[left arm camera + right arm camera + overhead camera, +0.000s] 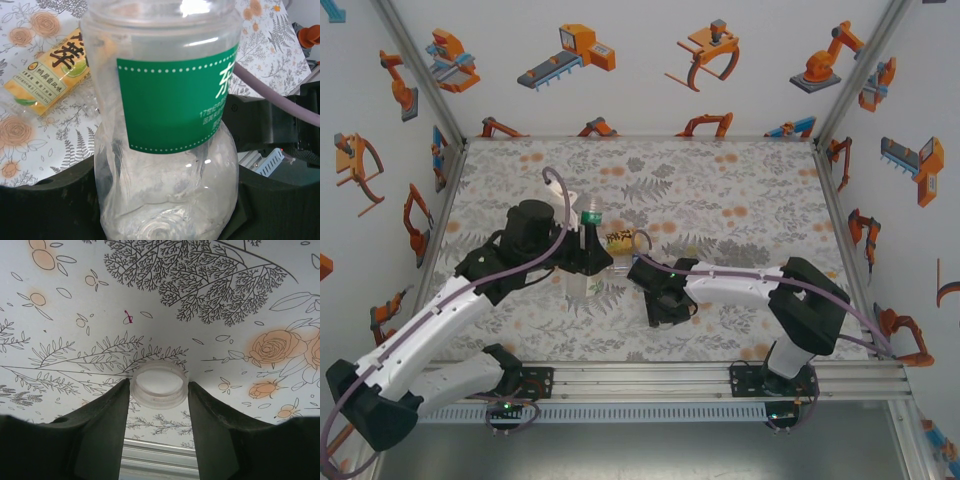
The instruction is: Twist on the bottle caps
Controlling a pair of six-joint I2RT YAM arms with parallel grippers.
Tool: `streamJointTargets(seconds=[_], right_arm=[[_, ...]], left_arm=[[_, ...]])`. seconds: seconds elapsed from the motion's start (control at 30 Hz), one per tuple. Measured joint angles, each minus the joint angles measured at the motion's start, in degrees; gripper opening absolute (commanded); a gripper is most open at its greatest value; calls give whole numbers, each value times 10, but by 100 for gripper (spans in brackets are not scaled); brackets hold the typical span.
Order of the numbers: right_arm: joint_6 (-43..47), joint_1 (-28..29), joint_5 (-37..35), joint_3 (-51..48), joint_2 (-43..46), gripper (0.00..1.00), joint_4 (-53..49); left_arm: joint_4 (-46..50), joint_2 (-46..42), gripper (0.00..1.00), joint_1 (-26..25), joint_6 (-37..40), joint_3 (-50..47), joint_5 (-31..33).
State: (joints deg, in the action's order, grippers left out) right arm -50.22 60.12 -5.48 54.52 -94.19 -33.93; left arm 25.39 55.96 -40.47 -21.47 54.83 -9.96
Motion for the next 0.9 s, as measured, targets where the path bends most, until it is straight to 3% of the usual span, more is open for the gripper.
streamJointTargets(seconds=[0.4,0.9], right_arm=[[-14,8,-2,1,50,52,-21],[-30,10,-17,6,81,51,-24]], left_arm=[[16,-61,0,0,-3,-16,21],[14,-64,0,0,-10,-30,25]])
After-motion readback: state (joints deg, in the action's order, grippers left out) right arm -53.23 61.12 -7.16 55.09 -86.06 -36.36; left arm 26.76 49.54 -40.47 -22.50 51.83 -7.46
